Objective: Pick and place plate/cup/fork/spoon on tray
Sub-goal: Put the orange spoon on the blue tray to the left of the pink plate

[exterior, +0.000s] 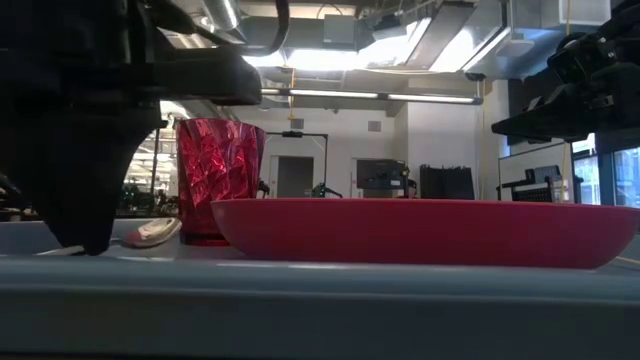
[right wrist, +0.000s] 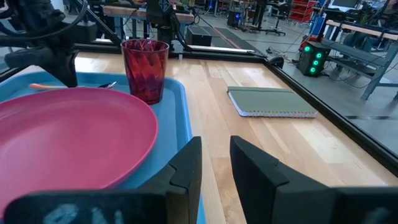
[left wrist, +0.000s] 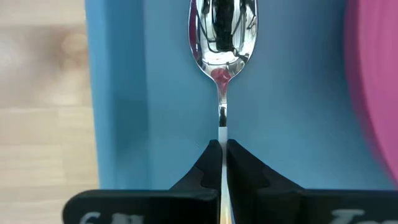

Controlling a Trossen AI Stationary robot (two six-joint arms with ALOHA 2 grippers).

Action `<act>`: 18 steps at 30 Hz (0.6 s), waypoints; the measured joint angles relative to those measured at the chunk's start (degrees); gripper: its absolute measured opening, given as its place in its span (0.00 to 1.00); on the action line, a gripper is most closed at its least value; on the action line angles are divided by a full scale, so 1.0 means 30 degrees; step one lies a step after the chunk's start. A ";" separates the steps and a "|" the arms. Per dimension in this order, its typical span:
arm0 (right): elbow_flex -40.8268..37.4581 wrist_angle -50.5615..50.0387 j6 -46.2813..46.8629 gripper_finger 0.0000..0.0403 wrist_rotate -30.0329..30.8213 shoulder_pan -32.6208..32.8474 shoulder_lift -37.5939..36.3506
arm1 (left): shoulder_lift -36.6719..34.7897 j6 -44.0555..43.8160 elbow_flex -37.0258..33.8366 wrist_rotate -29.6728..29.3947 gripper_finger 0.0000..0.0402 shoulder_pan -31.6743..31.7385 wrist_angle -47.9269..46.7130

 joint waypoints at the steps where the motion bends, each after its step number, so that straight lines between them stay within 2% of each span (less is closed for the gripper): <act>1: 0.0001 0.0000 0.0000 0.22 0.0000 -0.0003 0.0001 | 0.0000 -0.0009 0.0000 -0.0065 0.00 0.0000 -0.0018; 11: -0.0004 0.0000 0.0000 0.22 0.0000 -0.0004 -0.0005 | 0.0000 -0.0009 0.0000 -0.0167 0.07 0.0036 -0.0003; 18: 0.0002 0.0000 0.0000 0.22 0.0003 -0.0001 0.0001 | 0.0000 -0.0009 0.0000 -0.0322 0.08 0.0131 0.0000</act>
